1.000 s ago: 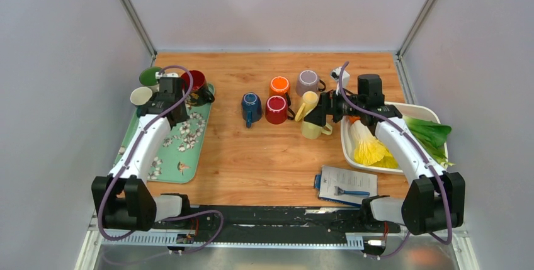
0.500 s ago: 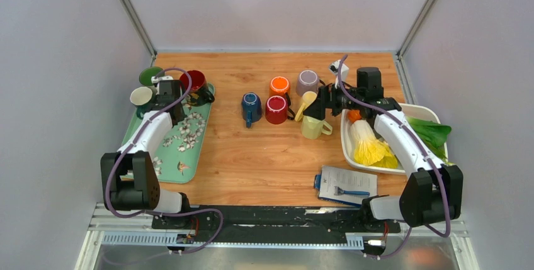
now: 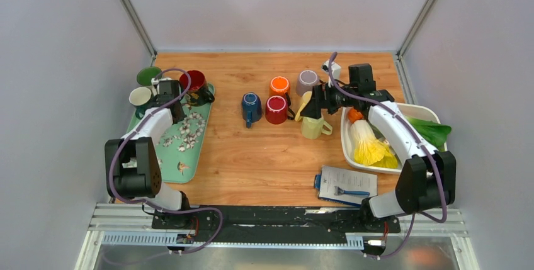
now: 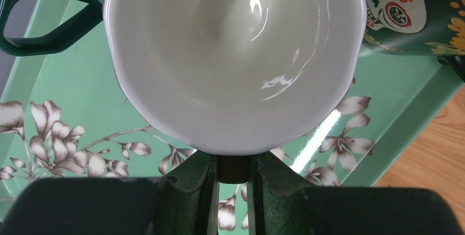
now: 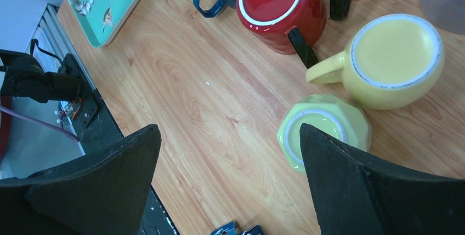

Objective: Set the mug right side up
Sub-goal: Place the cup on the tray.

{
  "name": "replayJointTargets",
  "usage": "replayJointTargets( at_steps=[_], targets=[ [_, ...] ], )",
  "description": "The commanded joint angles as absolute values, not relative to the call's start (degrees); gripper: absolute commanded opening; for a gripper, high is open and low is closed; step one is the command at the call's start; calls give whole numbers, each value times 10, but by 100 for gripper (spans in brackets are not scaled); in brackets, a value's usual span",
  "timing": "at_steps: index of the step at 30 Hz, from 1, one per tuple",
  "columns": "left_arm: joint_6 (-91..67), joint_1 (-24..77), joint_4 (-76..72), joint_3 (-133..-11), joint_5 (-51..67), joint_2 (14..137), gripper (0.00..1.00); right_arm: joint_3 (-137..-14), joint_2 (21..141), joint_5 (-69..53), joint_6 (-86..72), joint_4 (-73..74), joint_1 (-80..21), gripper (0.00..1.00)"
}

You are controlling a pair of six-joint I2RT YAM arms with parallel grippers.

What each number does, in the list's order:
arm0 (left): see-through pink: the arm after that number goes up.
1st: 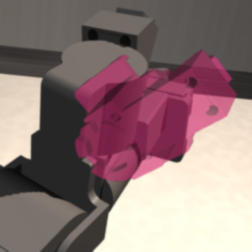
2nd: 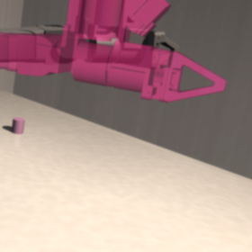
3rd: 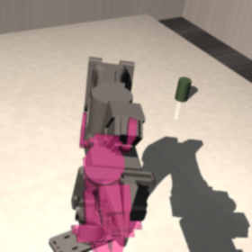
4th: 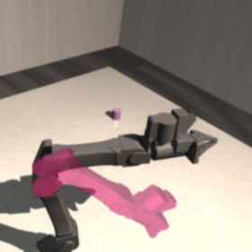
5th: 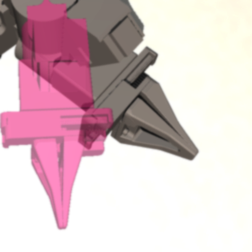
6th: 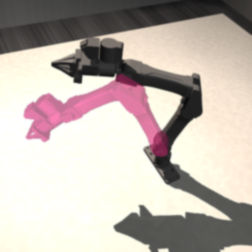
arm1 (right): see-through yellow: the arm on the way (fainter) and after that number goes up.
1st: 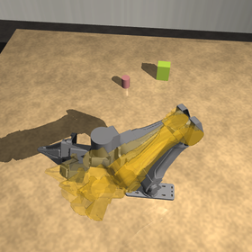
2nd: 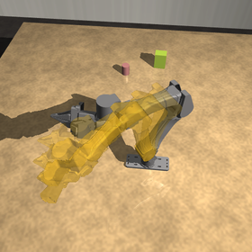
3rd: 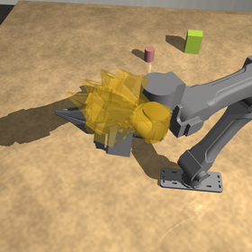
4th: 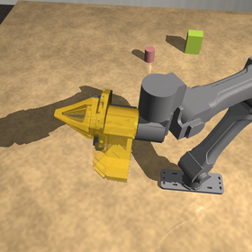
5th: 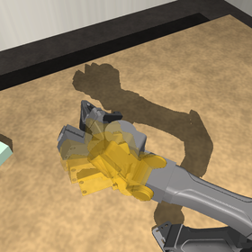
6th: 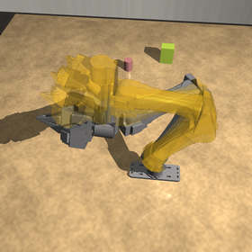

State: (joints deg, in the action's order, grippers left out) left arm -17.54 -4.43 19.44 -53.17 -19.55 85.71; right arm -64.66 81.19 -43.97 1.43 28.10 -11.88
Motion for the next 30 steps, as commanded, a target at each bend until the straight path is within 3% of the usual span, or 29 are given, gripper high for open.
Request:
replayJointTargets(
  at_steps=[1,11,19,23,30],
  targets=[
    [-167,-51,104,-548,-224,863,0,-693,829,-429,46,291,-141,100],
    [-192,-67,111,-561,-174,905,0,-698,832,-423,60,297,-155,100],
    [-212,-67,145,-580,-126,893,15,-688,830,-426,64,296,-155,100],
    [-229,-67,162,-579,-119,874,6,-685,830,-430,63,290,-155,100],
    [-244,-74,182,-579,-115,869,4,-675,823,-435,58,283,-156,100]
  ],
)
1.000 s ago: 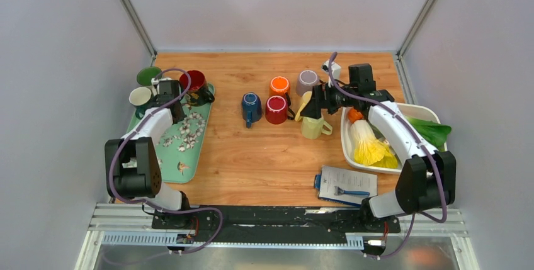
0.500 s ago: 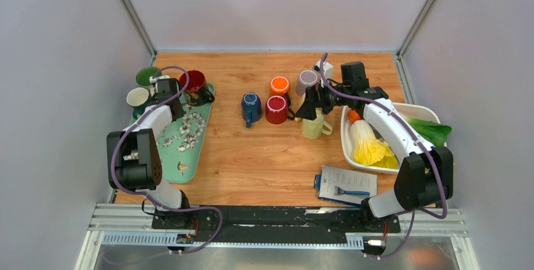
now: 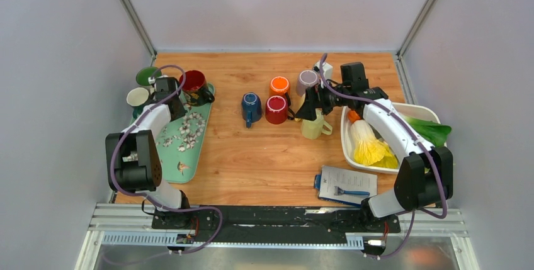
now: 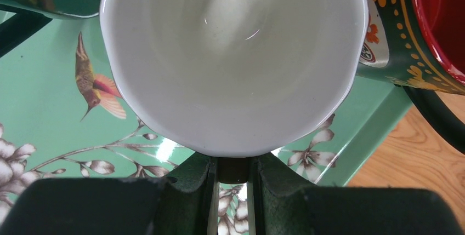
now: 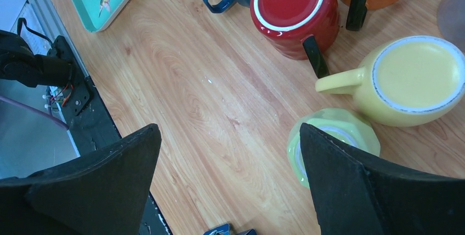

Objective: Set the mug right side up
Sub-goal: Place the cup on the tray.

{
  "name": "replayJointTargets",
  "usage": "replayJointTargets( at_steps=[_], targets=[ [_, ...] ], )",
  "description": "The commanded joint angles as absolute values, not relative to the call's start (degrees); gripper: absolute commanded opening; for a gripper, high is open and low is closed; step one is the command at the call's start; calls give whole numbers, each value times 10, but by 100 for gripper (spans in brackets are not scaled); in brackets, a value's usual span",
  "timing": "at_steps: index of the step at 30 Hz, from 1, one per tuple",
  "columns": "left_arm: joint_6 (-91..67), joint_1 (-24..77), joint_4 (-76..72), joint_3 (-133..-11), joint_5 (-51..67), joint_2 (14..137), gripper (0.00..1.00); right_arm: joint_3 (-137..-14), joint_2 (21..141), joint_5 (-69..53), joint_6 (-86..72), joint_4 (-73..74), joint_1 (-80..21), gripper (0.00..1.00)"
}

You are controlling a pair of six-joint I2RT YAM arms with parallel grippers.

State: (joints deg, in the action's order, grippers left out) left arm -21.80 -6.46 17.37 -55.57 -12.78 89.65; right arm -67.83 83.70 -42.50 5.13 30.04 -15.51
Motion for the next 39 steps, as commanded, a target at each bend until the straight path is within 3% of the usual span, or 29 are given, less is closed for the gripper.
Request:
replayJointTargets(
  at_steps=[1,15,20,28,31,39],
  targets=[
    [-254,-78,189,-579,-109,867,4,-674,822,-435,58,283,-155,100],
    [-291,-129,201,-575,-50,867,12,-676,812,-428,59,290,-156,100],
    [-283,-129,201,-587,-33,867,24,-673,811,-429,60,290,-156,100],
    [-278,-129,210,-600,-34,855,24,-665,807,-432,59,288,-156,100],
    [-274,-129,210,-603,-31,854,34,-664,807,-432,59,286,-156,100],
    [-269,-129,216,-622,-37,854,45,-662,809,-435,56,282,-158,100]
  ],
)
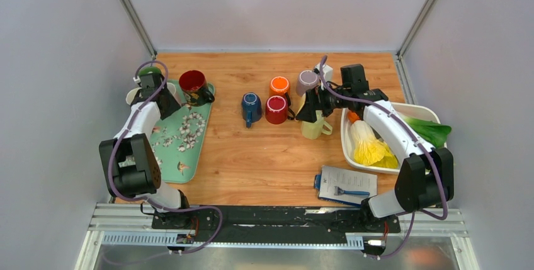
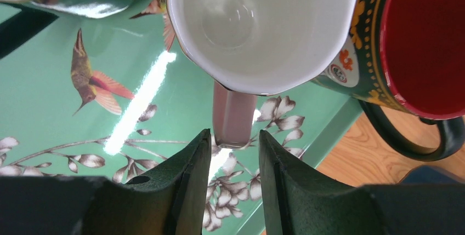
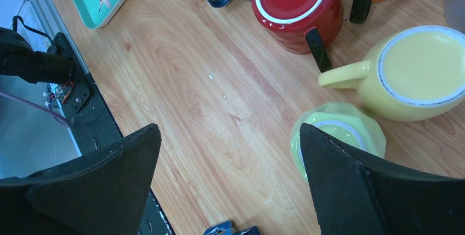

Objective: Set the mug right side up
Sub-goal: Place the cup on the tray.

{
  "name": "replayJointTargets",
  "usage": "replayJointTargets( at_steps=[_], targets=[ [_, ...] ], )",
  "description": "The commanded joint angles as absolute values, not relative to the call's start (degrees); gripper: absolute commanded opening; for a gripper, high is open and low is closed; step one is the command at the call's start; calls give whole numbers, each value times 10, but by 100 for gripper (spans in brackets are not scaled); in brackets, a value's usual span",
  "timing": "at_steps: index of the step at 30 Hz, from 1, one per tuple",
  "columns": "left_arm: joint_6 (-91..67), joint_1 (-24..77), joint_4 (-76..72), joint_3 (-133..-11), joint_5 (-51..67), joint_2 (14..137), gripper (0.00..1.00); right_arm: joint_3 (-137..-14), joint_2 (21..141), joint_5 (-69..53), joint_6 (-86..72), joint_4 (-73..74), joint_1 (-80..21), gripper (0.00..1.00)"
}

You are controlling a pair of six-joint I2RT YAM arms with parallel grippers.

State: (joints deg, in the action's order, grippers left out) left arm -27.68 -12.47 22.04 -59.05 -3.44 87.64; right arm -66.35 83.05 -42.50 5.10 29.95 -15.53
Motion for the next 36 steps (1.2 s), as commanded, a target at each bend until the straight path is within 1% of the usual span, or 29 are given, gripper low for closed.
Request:
replayJointTargets(
  at_steps=[1,12,14,15,19,23,26,29,32,33,36],
  targets=[
    [-268,-129,216,-626,-38,852,46,-662,809,-435,56,282,-158,100],
    [-271,-129,257,-645,-33,831,47,-664,812,-435,55,281,-161,100],
    [-268,-129,283,-658,-32,818,50,-667,813,-435,57,280,-160,100],
    [-264,-129,301,-668,-32,813,54,-669,814,-435,60,280,-161,100],
    [-241,-129,326,-677,-22,752,63,-699,829,-423,89,284,-159,100],
    [-200,-129,313,-673,14,685,63,-760,861,-402,116,306,-156,100],
    [-148,-127,294,-673,87,652,63,-792,885,-395,156,319,-153,99],
    [-103,-122,286,-674,175,630,63,-807,903,-343,192,323,-152,98],
    [-45,-105,291,-673,240,609,62,-796,905,-304,232,325,-151,97],
    [-30,-102,295,-673,284,599,61,-786,898,-306,260,331,-152,96],
    [28,-80,325,-665,356,581,61,-754,879,-324,385,380,-153,96]
  ],
)
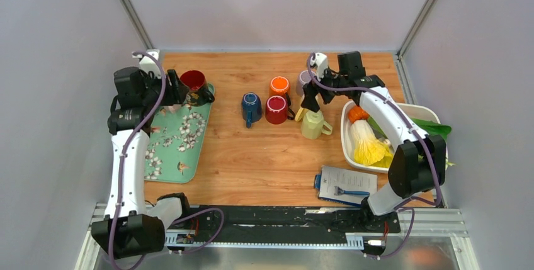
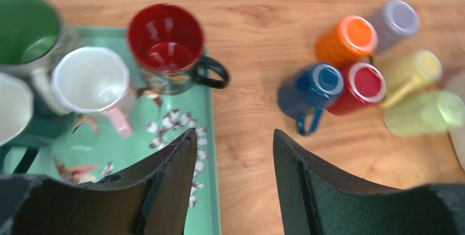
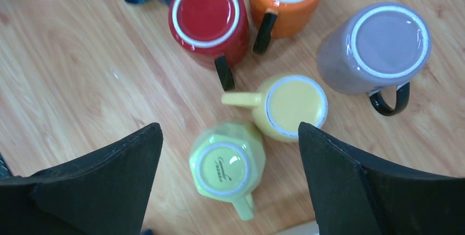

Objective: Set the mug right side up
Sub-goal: Place the cup on the tray, then turn over the cup at the center of the board.

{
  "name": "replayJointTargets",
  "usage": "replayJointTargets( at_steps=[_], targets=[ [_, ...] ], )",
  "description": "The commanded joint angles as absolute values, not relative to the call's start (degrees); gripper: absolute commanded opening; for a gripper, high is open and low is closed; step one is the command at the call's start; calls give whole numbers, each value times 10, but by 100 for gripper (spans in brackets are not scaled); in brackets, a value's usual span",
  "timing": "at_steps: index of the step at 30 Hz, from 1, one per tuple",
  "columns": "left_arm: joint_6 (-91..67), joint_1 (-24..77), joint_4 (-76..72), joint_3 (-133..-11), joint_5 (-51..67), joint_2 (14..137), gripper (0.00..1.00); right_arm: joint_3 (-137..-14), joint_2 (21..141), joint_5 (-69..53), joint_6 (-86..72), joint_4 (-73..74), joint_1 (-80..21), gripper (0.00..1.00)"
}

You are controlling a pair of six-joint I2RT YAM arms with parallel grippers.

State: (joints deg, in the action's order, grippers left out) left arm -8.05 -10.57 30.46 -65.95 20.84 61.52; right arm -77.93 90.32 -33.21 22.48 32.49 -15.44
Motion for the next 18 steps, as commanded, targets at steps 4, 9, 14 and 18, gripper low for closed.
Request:
replayJointTargets(
  at_steps=[4,9,14,18],
  targets=[
    [88,-35,385,-661,409,563,60,-697,846,-301,493,420,-152,96],
    [121,22,422,-665,407,558,60,-640,831,-207,491,392,-152,95],
    [115,32,420,-681,408,576,60,-590,832,-183,526,366,-151,87],
    [110,38,411,-683,404,582,60,-568,835,-209,528,356,-153,78]
  ],
)
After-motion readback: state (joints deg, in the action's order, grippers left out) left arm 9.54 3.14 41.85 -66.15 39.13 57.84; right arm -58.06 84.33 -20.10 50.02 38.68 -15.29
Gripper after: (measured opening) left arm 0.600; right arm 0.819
